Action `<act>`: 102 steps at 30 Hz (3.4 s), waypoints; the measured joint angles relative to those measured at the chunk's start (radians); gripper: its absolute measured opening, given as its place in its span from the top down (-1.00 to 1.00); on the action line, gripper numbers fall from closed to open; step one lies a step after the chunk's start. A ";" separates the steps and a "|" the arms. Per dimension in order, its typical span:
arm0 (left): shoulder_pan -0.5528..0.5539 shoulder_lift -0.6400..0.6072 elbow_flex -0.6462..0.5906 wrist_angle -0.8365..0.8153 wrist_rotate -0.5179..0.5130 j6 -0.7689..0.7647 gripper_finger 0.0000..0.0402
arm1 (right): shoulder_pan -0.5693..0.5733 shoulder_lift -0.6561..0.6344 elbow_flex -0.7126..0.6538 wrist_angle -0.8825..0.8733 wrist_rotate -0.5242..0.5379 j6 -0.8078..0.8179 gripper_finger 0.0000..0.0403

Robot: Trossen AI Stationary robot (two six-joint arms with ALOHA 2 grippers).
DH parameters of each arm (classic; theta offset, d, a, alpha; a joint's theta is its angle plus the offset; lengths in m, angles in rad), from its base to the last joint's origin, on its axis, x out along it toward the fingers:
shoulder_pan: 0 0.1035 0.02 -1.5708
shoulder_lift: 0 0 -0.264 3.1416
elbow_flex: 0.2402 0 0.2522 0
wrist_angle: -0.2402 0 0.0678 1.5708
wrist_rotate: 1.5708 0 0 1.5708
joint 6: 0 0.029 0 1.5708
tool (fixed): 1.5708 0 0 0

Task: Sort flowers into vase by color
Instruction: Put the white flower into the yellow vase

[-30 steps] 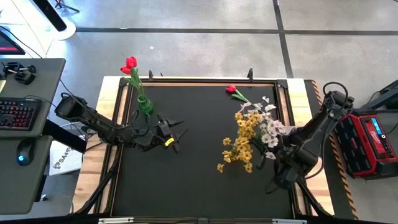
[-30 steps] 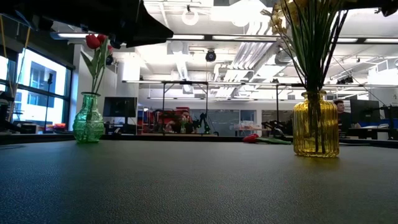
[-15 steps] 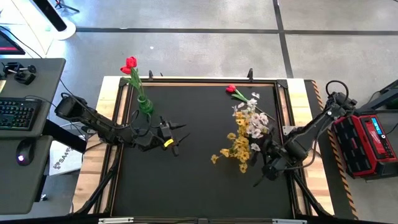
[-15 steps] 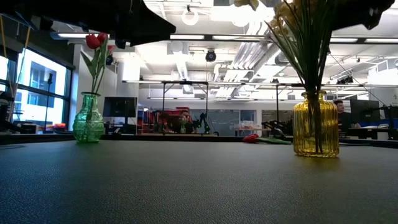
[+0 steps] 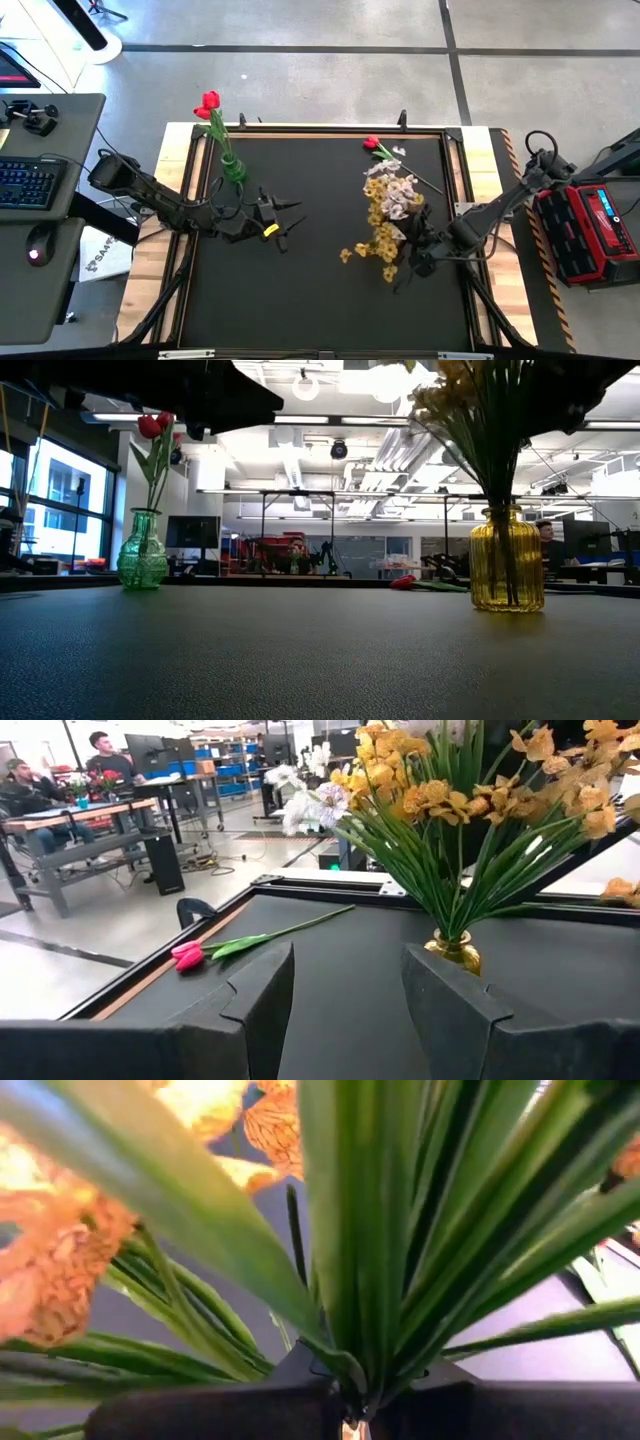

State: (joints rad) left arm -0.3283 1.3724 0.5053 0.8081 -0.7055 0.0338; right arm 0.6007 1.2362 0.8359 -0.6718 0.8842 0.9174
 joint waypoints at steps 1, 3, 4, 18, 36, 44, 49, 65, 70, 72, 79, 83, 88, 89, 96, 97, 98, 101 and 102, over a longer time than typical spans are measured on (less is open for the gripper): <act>0.000 0.000 0.000 0.000 0.000 0.000 0.13 | -0.002 0.000 -0.001 -0.001 -0.002 -0.003 1.00; 0.000 0.000 0.000 -0.001 0.000 0.000 0.13 | -0.002 0.000 -0.001 -0.001 -0.005 -0.002 0.99; 0.000 0.000 0.000 -0.001 0.000 0.000 0.13 | -0.002 0.000 -0.001 -0.001 -0.008 -0.002 0.97; 0.000 0.000 0.000 -0.001 0.000 -0.006 0.13 | -0.034 0.091 0.001 0.003 -0.068 -0.003 0.39; 0.000 0.000 0.000 0.000 0.000 -0.007 0.13 | -0.029 -0.051 0.000 -0.004 -0.230 -0.047 0.00; 0.000 0.000 0.000 -0.001 0.000 -0.007 0.13 | -0.029 -0.154 0.000 -0.006 -0.295 -0.032 -0.07; 0.000 0.000 0.000 -0.001 0.002 -0.006 0.13 | -0.029 -0.184 0.000 -0.007 -0.291 -0.037 -0.03; 0.000 0.006 0.000 -0.004 0.073 0.030 0.13 | -0.029 -0.232 0.079 -0.028 -0.258 -0.113 -0.01; 0.000 0.006 0.000 -0.004 0.073 0.030 0.13 | -0.029 -0.232 0.129 -0.042 -0.245 -0.172 -0.01; 0.000 0.006 0.000 -0.004 0.073 0.030 0.13 | -0.029 -0.232 0.138 -0.043 -0.242 -0.188 -0.01; 0.000 0.006 0.000 -0.012 0.073 0.030 0.13 | -0.029 -0.231 0.152 -0.056 -0.231 -0.201 -0.01; 0.000 0.006 0.000 -0.027 0.073 0.023 0.13 | -0.025 -0.220 0.136 -0.090 -0.182 -0.177 0.10; 0.000 0.006 0.000 -0.034 0.073 0.022 0.13 | 0.008 -0.185 0.115 -0.118 -0.128 -0.110 0.59; 0.000 0.006 0.000 -0.035 0.073 0.022 0.13 | 0.017 -0.175 0.111 -0.117 -0.124 -0.106 0.71; 0.000 0.006 0.000 -0.047 0.073 0.022 0.13 | 0.063 -0.082 0.075 -0.055 -0.092 -0.040 0.92; 0.000 0.006 0.000 -0.048 0.073 0.021 0.13 | 0.068 -0.065 0.071 -0.049 -0.082 -0.030 0.94; 0.000 0.006 0.000 -0.049 0.072 0.022 0.13 | 0.072 -0.049 0.069 -0.047 -0.077 -0.021 0.97; 0.000 0.006 0.000 -0.049 0.071 0.022 0.13 | 0.083 -0.015 0.069 -0.052 -0.076 -0.004 0.98; 0.000 0.006 0.000 -0.048 0.071 0.022 0.13 | 0.085 -0.009 0.068 -0.052 -0.077 -0.001 0.97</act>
State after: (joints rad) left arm -0.3282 1.3788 0.5056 0.7597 -0.6342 0.0555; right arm 0.6855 1.2270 0.9041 -0.7242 0.8075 0.9161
